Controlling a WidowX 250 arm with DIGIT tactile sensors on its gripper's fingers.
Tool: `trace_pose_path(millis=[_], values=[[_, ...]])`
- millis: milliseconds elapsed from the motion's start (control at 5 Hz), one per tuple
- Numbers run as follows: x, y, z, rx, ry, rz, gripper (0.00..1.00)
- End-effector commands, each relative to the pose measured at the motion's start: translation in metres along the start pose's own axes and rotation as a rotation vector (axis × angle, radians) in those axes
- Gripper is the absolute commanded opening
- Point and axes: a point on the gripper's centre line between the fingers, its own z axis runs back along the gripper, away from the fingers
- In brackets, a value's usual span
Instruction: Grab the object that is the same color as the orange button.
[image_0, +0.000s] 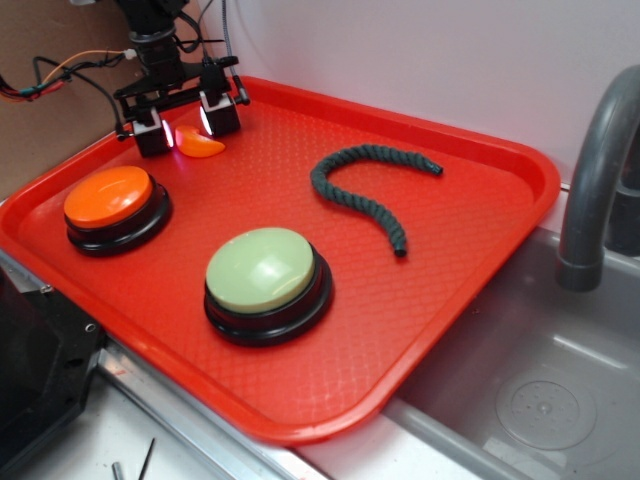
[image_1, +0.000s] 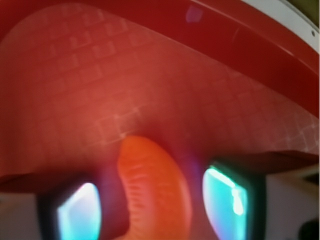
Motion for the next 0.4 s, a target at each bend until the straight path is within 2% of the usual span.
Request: trace_pose_path(millis=[0,200], values=[[0.007,0.005,0.016,-0.024,-0.019,-0.05,0.0],[0.013,0.021,0.049,-0.092,0.023,-0.099,0.0]])
